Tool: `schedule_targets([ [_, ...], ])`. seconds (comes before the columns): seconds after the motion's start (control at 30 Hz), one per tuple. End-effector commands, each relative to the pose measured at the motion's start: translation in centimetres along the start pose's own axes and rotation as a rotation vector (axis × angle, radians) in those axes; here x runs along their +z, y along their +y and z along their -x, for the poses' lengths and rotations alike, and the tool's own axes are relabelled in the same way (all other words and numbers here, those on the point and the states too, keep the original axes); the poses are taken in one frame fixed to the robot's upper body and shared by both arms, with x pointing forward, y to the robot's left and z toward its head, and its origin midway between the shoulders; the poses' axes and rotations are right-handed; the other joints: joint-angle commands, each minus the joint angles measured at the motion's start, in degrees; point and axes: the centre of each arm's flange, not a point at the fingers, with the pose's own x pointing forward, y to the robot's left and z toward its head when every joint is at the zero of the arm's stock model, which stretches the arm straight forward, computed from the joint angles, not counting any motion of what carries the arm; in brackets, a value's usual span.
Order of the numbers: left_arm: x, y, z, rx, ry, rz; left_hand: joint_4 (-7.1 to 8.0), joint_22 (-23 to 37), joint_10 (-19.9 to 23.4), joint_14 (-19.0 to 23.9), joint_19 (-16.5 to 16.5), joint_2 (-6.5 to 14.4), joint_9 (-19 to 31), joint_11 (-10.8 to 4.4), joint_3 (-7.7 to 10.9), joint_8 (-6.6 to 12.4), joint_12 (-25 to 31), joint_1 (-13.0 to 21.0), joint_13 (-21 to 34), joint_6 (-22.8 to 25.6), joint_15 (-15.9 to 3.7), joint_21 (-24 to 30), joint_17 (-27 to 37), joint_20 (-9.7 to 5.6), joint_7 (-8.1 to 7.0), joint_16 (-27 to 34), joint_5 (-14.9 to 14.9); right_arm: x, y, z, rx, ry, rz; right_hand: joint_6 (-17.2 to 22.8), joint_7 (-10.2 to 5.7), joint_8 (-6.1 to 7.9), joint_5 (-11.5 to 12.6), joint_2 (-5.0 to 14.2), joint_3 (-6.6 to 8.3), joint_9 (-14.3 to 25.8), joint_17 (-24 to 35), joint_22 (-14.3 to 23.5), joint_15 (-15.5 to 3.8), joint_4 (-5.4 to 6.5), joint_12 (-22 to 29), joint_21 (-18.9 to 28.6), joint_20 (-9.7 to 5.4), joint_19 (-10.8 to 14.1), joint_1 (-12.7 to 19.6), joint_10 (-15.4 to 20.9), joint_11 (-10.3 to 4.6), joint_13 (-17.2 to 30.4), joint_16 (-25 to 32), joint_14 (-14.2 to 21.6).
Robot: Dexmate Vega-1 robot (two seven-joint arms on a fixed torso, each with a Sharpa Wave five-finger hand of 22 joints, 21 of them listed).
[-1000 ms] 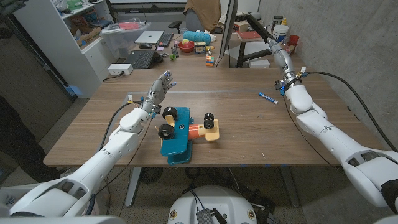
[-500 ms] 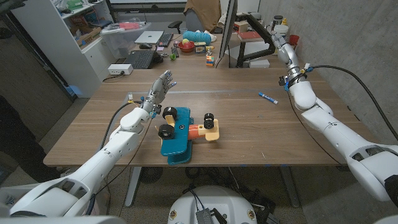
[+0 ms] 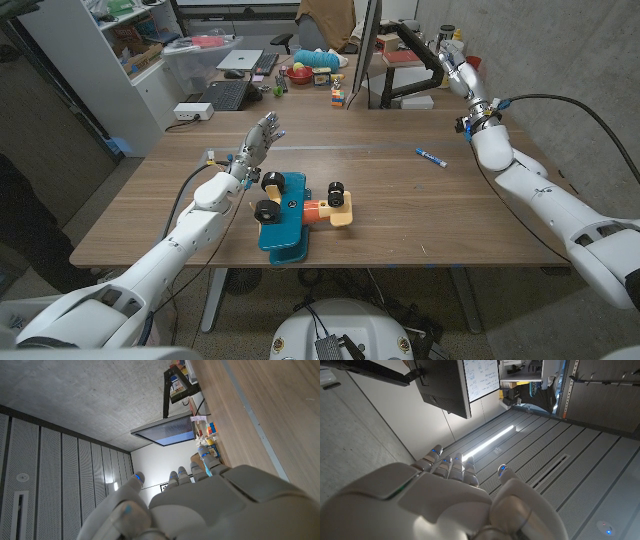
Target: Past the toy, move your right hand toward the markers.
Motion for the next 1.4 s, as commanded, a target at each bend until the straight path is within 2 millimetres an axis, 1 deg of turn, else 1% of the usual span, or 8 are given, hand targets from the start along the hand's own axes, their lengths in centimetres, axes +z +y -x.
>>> schedule_targets([
  [0.03,0.0,-0.3,-0.1,-0.008,-0.006,0.0,0.0,0.2,0.0,0.0,0.0,2.6,0.2,0.15,0.3,0.33,0.2,-0.6,0.2,0.1,-1.77,0.0,0.1,-2.2,0.22,0.1,0.5,-0.1,-1.3,-0.2,0.044,-0.072,0.224,0.5,-0.47,-0.14,0.0,-0.05,0.18,0.1,0.0,0.2,-0.28,-0.5,-0.1,-0.4,-1.98,-0.3,1.1,0.4,-0.37,0.3,0.0,-0.2],
  [0.27,0.1,-0.5,-0.1,-0.014,-0.009,-0.005,-0.01,0.2,0.0,0.0,0.1,2.5,0.2,0.16,0.31,0.33,0.2,-0.6,0.2,0.1,-1.88,-0.1,0.1,-2.26,0.13,0.1,0.5,0.1,-1.7,-0.1,0.077,-0.1,0.343,0.9,-0.92,-0.02,-0.1,-0.38,0.02,0.1,0.0,0.2,-0.31,-0.89,0.0,-0.5,-1.61,-0.1,1.4,0.8,-0.67,0.3,0.2,0.3],
  [0.43,0.2,-0.8,-0.1,-0.021,-0.012,-0.006,-0.03,0.2,0.0,0.0,0.1,2.5,0.2,0.11,0.32,0.32,0.2,-0.7,0.2,0.1,-1.9,-0.2,0.1,-2.25,0.12,0.1,0.5,0.1,-1.8,-0.2,0.106,-0.108,0.402,0.9,-0.92,-0.03,-0.1,-0.61,-0.12,0.1,0.0,0.2,-0.34,-1.05,0.1,-0.5,-1.44,0.0,1.4,1.0,-0.69,0.3,0.2,0.4],
  [0.73,0.4,-1.4,0.1,-0.029,-0.02,-0.008,-0.07,0.2,0.1,0.1,0.2,2.5,0.2,0.07,0.37,0.31,0.2,-0.7,0.2,0.1,-1.87,-0.4,0.1,-2.26,0.16,0.1,0.6,-0.1,-2.0,-0.2,0.127,-0.111,0.443,0.6,-1.03,-0.2,-0.2,-0.83,-0.38,0.1,0.0,0.2,-0.43,-1.28,0.0,-0.6,-1.44,0.2,1.5,0.9,-1.15,0.3,0.2,0.5],
  [1.4,0.5,-1.9,0.5,-0.03,-0.023,-0.008,-0.12,0.2,0.2,0.1,0.4,2.5,0.2,0.2,0.52,0.33,0.2,-0.8,0.2,0.3,-1.8,-0.7,0.0,-2.22,0.19,0.1,0.6,-0.6,-1.6,-0.1,0.154,-0.117,0.466,0.5,-1.12,-0.24,-0.2,-0.74,-0.6,0.1,0.1,0.2,-0.72,-1.56,0.2,-0.7,-1.7,0.6,1.7,1.4,-1.21,0.3,0.2,0.8],
])
